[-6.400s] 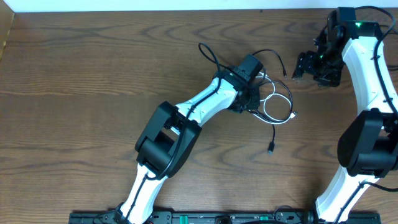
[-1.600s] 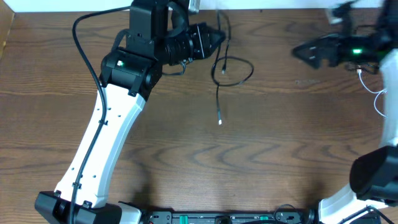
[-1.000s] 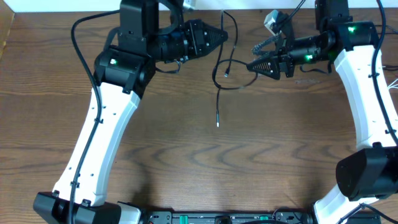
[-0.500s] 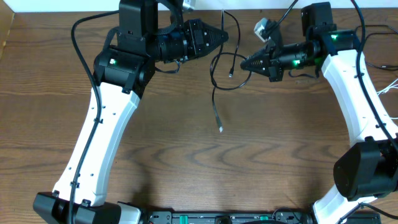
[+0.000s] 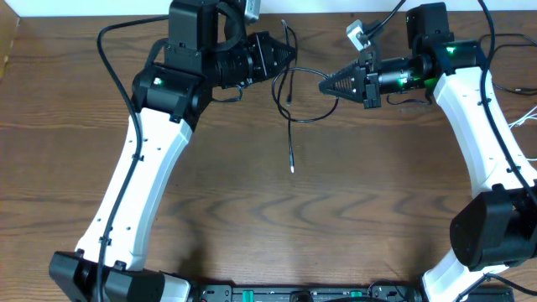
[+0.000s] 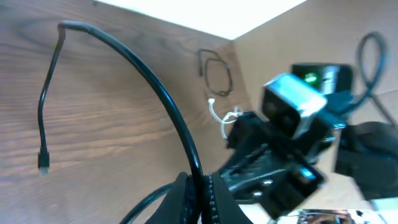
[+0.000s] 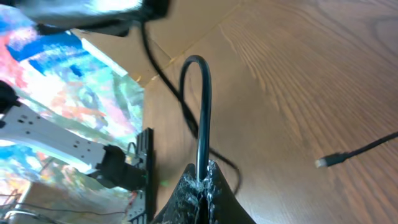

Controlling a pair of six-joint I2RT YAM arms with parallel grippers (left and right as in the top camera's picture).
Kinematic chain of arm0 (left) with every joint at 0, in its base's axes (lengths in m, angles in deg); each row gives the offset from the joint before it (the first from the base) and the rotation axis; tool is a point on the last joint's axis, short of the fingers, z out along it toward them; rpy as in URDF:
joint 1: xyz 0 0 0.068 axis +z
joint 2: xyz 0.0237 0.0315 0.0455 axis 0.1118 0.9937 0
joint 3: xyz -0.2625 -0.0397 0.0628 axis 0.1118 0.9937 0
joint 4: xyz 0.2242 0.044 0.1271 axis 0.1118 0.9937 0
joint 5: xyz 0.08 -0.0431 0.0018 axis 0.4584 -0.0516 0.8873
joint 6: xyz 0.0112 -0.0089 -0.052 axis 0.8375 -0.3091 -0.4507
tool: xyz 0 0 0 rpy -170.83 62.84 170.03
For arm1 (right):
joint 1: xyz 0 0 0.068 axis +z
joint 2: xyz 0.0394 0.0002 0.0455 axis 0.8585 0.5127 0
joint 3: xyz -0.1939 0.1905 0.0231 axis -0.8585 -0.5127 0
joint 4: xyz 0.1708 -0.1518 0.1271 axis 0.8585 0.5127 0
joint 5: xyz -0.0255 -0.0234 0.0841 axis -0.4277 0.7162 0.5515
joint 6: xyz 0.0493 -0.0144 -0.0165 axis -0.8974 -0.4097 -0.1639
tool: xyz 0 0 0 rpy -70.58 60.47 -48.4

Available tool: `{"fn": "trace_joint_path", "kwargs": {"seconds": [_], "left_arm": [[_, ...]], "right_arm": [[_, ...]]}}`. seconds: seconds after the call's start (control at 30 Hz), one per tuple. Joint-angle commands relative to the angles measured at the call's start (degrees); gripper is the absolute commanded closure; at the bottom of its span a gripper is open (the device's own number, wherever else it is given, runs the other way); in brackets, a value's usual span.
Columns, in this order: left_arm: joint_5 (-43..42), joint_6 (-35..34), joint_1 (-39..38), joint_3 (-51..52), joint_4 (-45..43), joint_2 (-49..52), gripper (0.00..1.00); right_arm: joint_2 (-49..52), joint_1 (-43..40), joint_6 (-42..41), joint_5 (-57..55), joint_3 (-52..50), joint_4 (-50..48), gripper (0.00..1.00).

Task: Untangle cables

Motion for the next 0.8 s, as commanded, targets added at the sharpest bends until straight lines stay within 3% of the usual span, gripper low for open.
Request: {"fn": "trace_joint_path", "kwargs": {"seconds": [0.0, 0.23, 0.3, 0.37, 0.43, 0.6, 0.63, 0.73, 0.77], "left_arm": [[5.2, 4.28, -1.49, 1.03, 3.02, 2.12, 0.93], [10.1, 6.88, -2.71, 1.05, 6.05, 5.66, 0.9], [10.99, 7.43, -2.62, 1.05, 6.12, 6.4, 0.6], [10.97, 8.22, -2.62, 1.03, 6.49, 6.73, 0.39], [10.99, 9.99, -2.6, 1.05, 7.26, 6.73, 0.33], [11.02, 12.92, -2.6, 1.03, 9.92, 6.73, 0.32], [11.02, 13.03, -2.6, 1.05, 10.36, 6.73, 0.35], [11.23, 13.07, -2.82, 1.05, 12.2, 7.1, 0.55], [11.23, 13.05, -2.84, 1.05, 12.76, 7.37, 0.56]], "right_arm": [[-2.1, 0.11, -4.0, 3.45, -0.09, -1.03, 0.99], [-3.69, -0.11, -9.49, 3.48, -0.09, -3.67, 0.99], [-4.11, -0.42, -9.84, 3.48, -0.07, -3.74, 0.99], [-4.5, -0.72, -9.92, 3.48, -0.07, -3.74, 0.99], [-4.7, -0.76, -9.94, 3.43, -0.07, -3.74, 0.99], [-4.74, -1.18, -12.17, 2.51, -0.07, -4.17, 0.99], [-4.74, -1.22, -13.38, 1.55, -0.07, -4.48, 0.99], [-4.74, -1.22, -16.28, 1.01, -0.07, -5.6, 0.99], [-4.74, -1.14, -17.09, 1.01, -0.07, -6.03, 0.99]]}}
